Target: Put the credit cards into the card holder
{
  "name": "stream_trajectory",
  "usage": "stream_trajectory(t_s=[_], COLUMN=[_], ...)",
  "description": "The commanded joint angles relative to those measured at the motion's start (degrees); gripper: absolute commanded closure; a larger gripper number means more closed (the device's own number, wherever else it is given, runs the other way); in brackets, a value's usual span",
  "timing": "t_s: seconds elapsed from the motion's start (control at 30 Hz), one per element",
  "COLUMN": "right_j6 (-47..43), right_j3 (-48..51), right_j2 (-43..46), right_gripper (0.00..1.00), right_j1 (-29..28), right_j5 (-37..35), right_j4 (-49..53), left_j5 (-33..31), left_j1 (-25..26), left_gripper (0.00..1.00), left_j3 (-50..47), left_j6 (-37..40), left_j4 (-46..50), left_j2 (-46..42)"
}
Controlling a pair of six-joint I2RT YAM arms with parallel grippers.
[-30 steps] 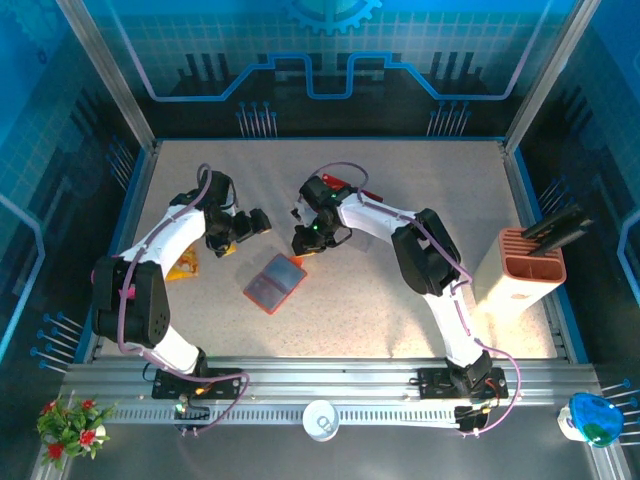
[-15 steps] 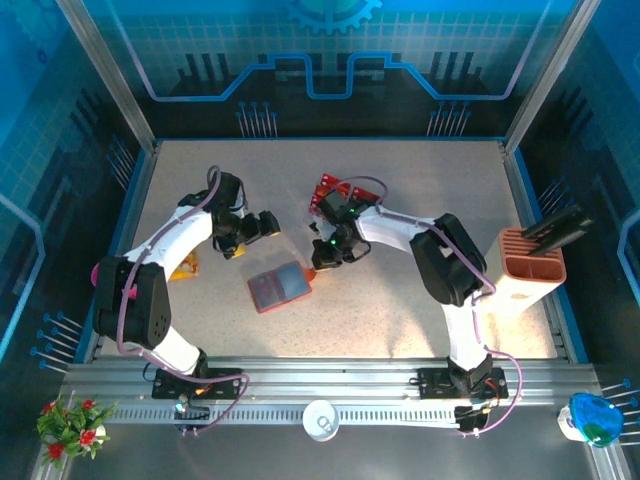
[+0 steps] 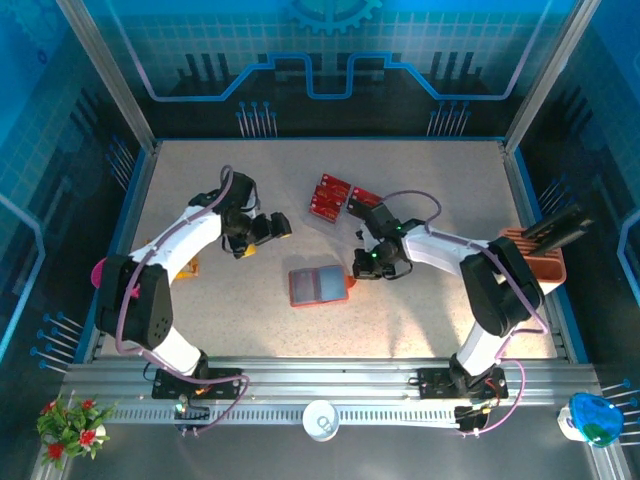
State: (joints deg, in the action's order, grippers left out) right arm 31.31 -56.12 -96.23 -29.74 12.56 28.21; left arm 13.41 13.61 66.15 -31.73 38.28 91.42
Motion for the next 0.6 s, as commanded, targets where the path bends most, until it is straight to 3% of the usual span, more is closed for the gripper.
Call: stream_trajectory(t_s=[0.0, 0.07, 0.2, 0.33, 0.57], right_j6=[1.46, 1.65, 0.84, -3.13, -16.71], right_j3=[2.60, 2.74, -0.93, -9.51, -33.40], right_j2=[3.56, 5.77, 10.56, 9.38, -5.20], right_gripper=[0.94, 0.78, 0.65, 0.59, 0.56], right_j1=[1.58, 2.28, 3.38, 4.64, 5.05], right_j5=[-2.36, -2.44, -3.82, -4.82, -10.01], right_j4=[-0.10, 0.67, 3.38, 7.45, 20.31], left_j5=[1.51, 1.62, 1.75, 2.19, 2.44], left_j1=[0.87, 1.11, 1.44, 1.78, 2.65], left_gripper=[0.01, 0.01, 0.01, 0.01, 0.01], left_j3=[2.55, 3.17, 4.06, 4.07, 3.21], left_j6=[-1.58, -1.54, -1.56, -1.81, -2.24], left_j4=[-0.31, -0.21, -0.20, -0.82, -1.63], left_j2=[1.27, 1.89, 2.88, 3.41, 4.03])
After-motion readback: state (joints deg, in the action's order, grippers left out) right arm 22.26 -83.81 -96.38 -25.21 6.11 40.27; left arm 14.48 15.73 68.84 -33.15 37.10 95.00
